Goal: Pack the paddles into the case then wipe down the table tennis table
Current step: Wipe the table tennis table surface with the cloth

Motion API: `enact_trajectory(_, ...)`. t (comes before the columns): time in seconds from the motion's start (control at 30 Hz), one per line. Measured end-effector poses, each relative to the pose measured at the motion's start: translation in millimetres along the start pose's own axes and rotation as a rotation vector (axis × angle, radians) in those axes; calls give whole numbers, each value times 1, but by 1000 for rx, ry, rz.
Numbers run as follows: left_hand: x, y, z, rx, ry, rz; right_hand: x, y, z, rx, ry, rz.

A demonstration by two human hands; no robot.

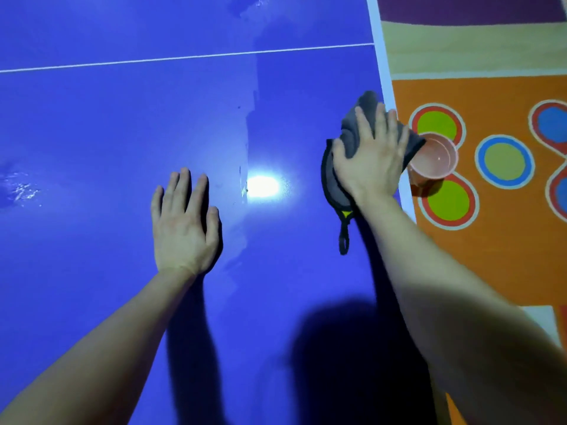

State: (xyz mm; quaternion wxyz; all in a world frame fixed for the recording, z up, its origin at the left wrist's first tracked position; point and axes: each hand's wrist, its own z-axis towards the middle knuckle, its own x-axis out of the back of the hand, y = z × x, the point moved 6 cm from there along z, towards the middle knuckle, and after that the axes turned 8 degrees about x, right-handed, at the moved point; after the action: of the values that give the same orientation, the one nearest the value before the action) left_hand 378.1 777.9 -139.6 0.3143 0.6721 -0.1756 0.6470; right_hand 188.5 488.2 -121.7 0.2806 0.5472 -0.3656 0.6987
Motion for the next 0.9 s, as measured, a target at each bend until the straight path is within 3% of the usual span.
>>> enact_trajectory(0.07, 1, 0, -1, 0, 4, -1, -5, -62, -31, 65, -1, 40)
enact_trajectory(0.17, 3, -1, -1, -14, 8, 2, -14, -157, -105, 654, -197, 183)
enact_trajectory(0.23, 3, -1, -1, -12, 7, 0, -14, -152, -105, 960, -256, 206)
enact_trajectory(0.27, 3, -1, -2, -12, 10, -2, -17, -133, -83, 990, -242, 204)
enact_trajectory(0.3, 4, -1, -1, -10, 13, -10, -19, -108, -51, 915, -215, 186)
enact_trajectory(0.4, 5, 1, -1, -4, 20, -28, -12, -18, 51, 347, -58, 55)
enact_trajectory(0.47, 5, 1, 0, -2, 22, -31, -10, -5, 72, 71, 31, 18)
enact_trajectory(0.5, 5, 1, 1, -2, 18, -34, -13, -23, 66, 24, 47, 13)
enact_trajectory(0.57, 3, 1, 1, -10, 14, -23, -20, -91, 30, 215, 0, 53)
enact_trajectory(0.63, 2, -2, 1, -9, 15, -5, -29, -157, -21, 678, -143, 144)
enact_trajectory(0.7, 2, -1, -1, -16, 15, -5, -31, -163, -30, 1022, -236, 176)
enact_trajectory(0.73, 2, 0, -1, -15, 21, -9, -32, -147, -7, 1039, -215, 177)
enact_trajectory(0.77, 2, 1, 0, -12, 22, -18, -35, -123, 27, 937, -181, 155)
enact_trajectory(0.9, 4, 2, -1, -4, 25, -30, -26, -19, 127, 126, -16, -8)
